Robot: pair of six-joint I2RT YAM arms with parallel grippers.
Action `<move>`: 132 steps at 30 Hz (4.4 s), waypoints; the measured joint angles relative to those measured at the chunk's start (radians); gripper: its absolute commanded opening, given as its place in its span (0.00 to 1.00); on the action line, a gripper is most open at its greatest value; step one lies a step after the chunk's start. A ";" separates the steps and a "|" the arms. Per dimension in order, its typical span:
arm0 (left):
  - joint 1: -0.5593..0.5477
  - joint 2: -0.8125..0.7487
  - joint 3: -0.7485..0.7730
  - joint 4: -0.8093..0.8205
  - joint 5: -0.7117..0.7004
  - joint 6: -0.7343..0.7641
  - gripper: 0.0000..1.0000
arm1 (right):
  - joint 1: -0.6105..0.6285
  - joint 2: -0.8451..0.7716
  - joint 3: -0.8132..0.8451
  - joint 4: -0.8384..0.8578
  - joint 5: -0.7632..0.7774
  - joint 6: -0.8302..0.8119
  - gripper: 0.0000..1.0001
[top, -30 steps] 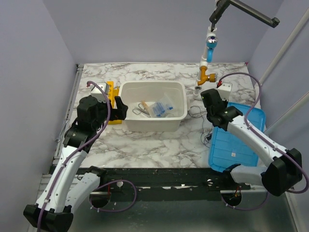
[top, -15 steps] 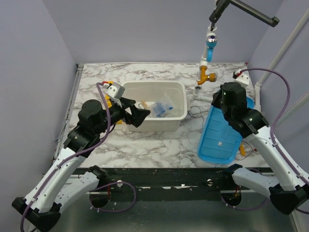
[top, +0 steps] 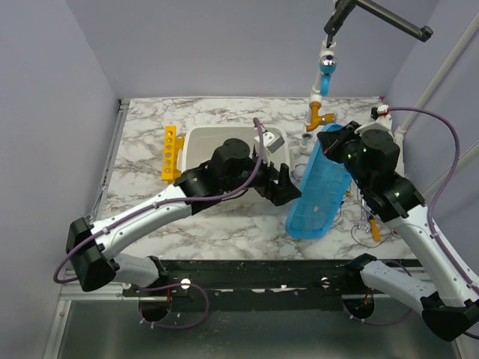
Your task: Organize the chemistry lab equipment
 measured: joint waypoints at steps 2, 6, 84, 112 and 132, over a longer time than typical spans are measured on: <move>-0.018 0.056 0.040 -0.006 0.000 -0.002 0.98 | 0.000 0.000 0.000 0.018 -0.020 0.008 0.01; -0.051 0.139 0.107 -0.029 -0.001 0.002 0.98 | 0.000 -0.002 0.000 0.038 -0.044 0.019 0.01; -0.395 -0.345 -0.314 0.284 -0.800 1.257 0.00 | 0.001 -0.323 -0.099 0.102 -0.155 0.688 0.98; -0.480 -0.296 -0.541 0.722 -0.867 1.812 0.16 | -0.001 -0.356 -0.138 0.000 -0.144 0.680 0.01; -0.448 -0.440 -0.465 0.287 -0.821 1.351 0.99 | 0.000 -0.604 -0.313 -0.008 0.097 0.679 0.01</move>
